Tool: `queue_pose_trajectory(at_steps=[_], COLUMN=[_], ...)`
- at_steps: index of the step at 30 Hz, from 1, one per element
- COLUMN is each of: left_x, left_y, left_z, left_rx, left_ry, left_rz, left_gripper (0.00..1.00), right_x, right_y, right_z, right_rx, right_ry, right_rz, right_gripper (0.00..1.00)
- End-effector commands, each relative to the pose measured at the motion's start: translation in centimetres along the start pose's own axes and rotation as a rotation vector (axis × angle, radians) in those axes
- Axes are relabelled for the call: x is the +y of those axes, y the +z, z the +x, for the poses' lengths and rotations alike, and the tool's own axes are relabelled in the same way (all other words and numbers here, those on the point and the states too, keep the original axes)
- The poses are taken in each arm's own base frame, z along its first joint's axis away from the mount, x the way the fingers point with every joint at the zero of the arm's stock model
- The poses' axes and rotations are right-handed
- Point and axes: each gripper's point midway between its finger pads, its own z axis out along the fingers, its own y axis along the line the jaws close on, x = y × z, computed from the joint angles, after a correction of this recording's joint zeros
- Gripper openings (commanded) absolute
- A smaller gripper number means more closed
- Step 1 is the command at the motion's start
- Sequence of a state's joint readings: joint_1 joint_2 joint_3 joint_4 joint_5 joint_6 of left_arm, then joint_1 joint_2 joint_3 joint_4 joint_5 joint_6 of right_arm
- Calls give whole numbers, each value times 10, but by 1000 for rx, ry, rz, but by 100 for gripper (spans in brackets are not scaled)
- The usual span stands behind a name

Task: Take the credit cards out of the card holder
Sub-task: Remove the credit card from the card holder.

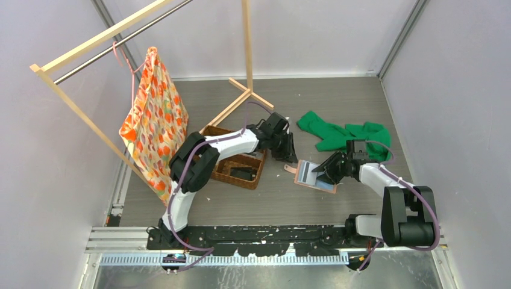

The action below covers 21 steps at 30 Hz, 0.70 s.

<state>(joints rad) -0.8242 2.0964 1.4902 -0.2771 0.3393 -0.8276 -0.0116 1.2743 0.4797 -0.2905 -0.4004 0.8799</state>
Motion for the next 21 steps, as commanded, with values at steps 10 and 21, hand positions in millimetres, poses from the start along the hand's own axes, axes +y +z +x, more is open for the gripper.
queue_pose_trajectory(at_steps=[10, 21], left_x=[-59, -34], left_y=[-25, 8], left_z=[13, 30], left_rx=[62, 117], left_ry=[60, 24], left_rz=[200, 142], left_gripper=[27, 23], right_x=[9, -1], right_y=[6, 15], right_z=[-4, -1], right_rx=[-45, -31], right_ry=[-6, -65], right_rz=[-12, -14], right_gripper=[40, 27])
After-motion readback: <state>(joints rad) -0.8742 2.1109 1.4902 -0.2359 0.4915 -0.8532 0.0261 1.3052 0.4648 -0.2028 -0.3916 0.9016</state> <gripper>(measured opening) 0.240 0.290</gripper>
